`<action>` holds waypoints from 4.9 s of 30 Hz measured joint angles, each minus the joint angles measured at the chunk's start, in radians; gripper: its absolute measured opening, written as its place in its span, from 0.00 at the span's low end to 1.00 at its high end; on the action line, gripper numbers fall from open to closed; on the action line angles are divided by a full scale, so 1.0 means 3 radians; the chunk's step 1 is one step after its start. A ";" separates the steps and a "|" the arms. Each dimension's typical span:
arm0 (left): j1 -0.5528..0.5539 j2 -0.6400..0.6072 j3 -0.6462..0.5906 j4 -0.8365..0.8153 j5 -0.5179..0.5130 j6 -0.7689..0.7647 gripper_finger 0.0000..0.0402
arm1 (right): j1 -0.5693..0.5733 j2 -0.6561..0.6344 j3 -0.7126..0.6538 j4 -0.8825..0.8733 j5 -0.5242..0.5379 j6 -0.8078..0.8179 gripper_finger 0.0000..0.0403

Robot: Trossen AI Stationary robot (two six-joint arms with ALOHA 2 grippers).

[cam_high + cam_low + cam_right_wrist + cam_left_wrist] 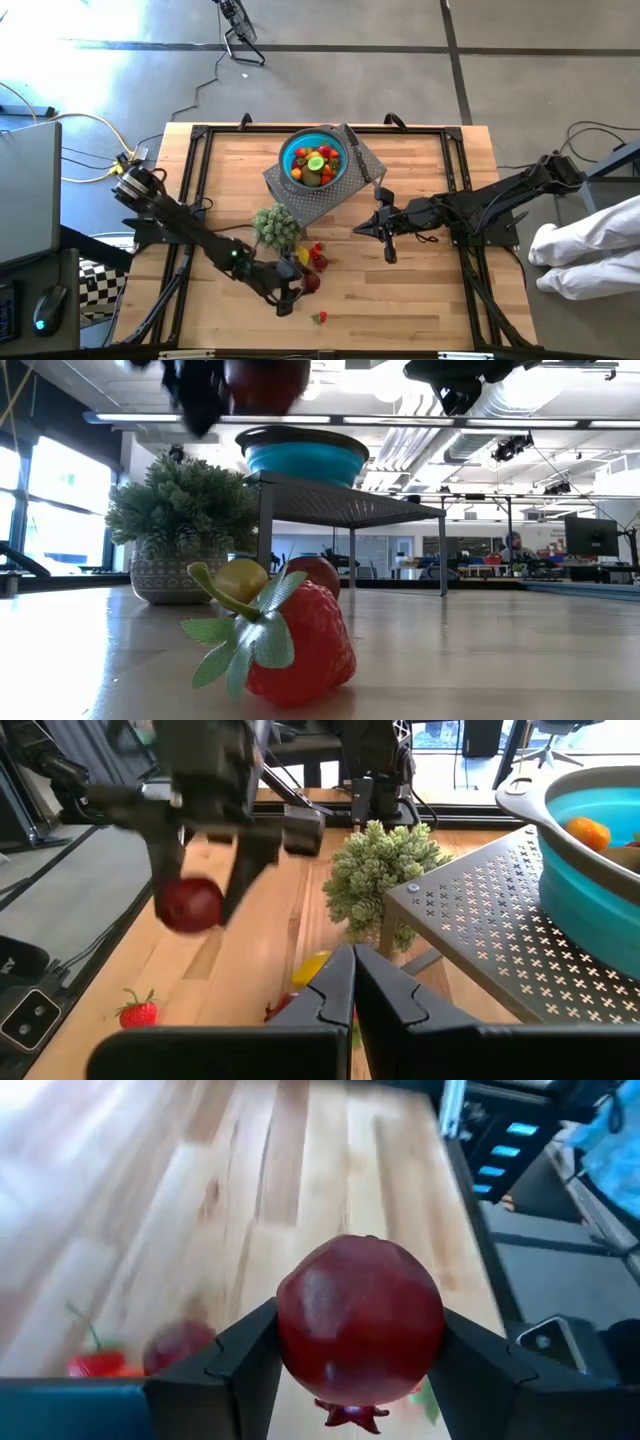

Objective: Pick & Place Fruit
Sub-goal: Put the pomegranate into the blue strainer bowl on the shelf, then put the lemon into the blue strainer bowl on the shelf

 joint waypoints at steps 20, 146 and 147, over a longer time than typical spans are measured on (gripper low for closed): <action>0.0088 -0.0745 0.0901 -0.1435 -0.1195 0.0869 0.51 | 0.0001 0.0000 0.0000 -0.0004 -0.0253 -0.0018 0.01; -0.0022 -0.1870 -0.0696 -0.0779 -0.0454 0.0773 0.01 | 0.0000 0.0000 0.0001 -0.0035 -0.0048 0.0162 0.01; -0.0079 -0.1815 -0.0697 -0.0797 -0.0511 0.0700 0.01 | 0.0000 0.0000 0.0001 -0.0027 -0.0049 0.0163 0.01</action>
